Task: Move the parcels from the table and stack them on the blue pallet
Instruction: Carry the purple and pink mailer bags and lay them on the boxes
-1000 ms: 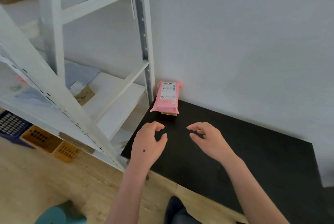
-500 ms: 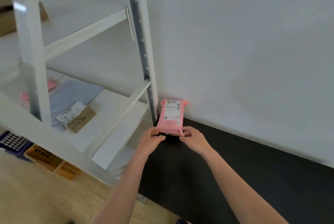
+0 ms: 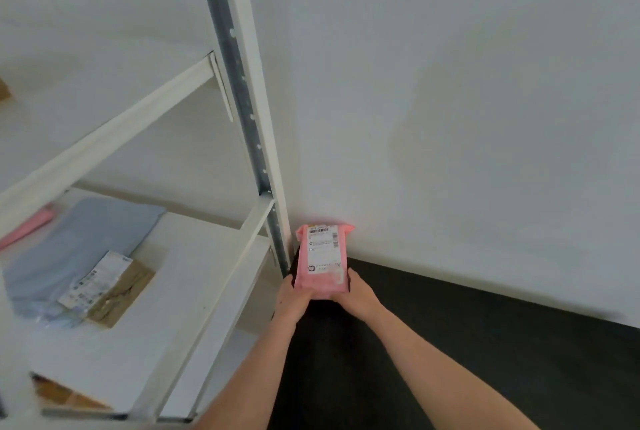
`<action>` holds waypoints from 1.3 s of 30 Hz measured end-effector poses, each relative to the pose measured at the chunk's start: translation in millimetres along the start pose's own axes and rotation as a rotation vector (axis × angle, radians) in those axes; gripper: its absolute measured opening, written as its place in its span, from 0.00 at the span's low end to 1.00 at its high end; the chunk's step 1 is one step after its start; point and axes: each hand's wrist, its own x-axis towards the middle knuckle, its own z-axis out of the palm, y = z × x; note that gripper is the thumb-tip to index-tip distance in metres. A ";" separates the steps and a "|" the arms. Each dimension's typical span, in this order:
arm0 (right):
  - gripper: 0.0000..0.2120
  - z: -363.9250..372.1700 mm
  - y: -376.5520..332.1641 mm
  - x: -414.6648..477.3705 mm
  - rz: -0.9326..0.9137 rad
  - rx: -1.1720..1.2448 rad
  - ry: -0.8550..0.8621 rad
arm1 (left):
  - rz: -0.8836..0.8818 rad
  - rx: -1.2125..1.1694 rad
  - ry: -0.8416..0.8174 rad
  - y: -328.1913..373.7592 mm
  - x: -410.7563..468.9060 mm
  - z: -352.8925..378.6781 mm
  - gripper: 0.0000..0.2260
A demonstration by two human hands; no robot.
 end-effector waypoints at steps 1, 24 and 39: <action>0.12 1.0 0.9 1.5 0.021 0.019 -0.001 | 0.004 -0.028 -0.014 -1.5 5.0 0.3 0.23; 0.19 -35.0 -10.1 -46.7 0.179 0.446 0.261 | 0.077 -0.268 -0.201 -8.4 -2.4 -15.8 0.08; 0.17 -58.4 -4.0 -187.5 0.138 0.566 0.476 | 0.381 -0.143 -0.449 11.7 -104.8 -9.6 0.18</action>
